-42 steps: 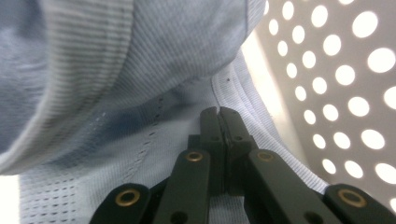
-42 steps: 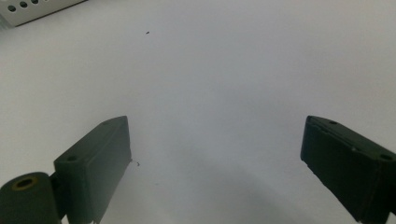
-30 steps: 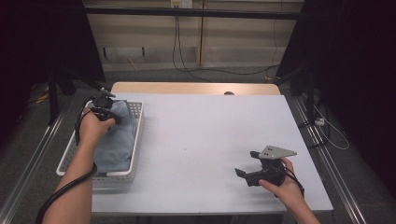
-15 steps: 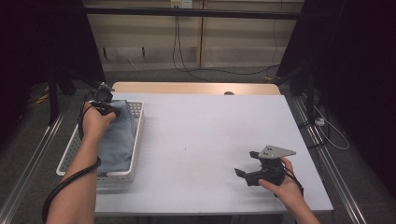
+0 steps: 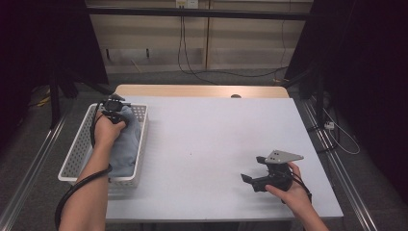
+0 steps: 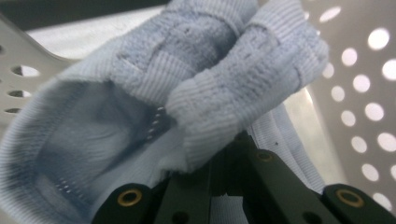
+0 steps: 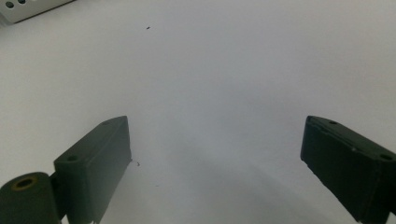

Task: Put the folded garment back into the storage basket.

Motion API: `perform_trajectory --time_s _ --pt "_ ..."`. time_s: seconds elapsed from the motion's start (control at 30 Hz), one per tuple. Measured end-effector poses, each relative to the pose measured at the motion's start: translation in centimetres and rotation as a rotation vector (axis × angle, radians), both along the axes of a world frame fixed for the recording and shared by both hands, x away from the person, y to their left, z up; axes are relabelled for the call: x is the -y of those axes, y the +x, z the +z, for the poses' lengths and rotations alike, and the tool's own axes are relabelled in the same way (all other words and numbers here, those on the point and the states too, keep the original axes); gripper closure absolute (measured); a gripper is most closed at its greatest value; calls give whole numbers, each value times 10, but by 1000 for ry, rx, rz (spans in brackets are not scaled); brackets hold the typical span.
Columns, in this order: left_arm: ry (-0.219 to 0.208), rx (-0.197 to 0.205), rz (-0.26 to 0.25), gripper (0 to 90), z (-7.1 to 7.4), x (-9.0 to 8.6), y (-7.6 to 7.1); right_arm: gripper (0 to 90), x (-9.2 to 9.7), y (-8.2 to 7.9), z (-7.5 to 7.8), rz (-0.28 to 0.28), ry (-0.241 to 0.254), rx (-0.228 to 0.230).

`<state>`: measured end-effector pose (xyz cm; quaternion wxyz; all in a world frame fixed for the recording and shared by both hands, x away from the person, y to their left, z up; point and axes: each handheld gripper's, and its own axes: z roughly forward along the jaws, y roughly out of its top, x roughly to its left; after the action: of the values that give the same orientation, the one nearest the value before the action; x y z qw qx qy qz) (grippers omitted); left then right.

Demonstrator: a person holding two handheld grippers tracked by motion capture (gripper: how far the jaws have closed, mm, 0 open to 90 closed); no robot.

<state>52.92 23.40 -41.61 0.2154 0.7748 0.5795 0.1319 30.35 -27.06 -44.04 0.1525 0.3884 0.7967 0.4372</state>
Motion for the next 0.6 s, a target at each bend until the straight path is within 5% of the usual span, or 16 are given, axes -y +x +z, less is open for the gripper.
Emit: perform_trajectory --time_s 0.6 --pt "-14 -11 -52 795 47 -8 -19 84 1 -2 3 -5 2 10"
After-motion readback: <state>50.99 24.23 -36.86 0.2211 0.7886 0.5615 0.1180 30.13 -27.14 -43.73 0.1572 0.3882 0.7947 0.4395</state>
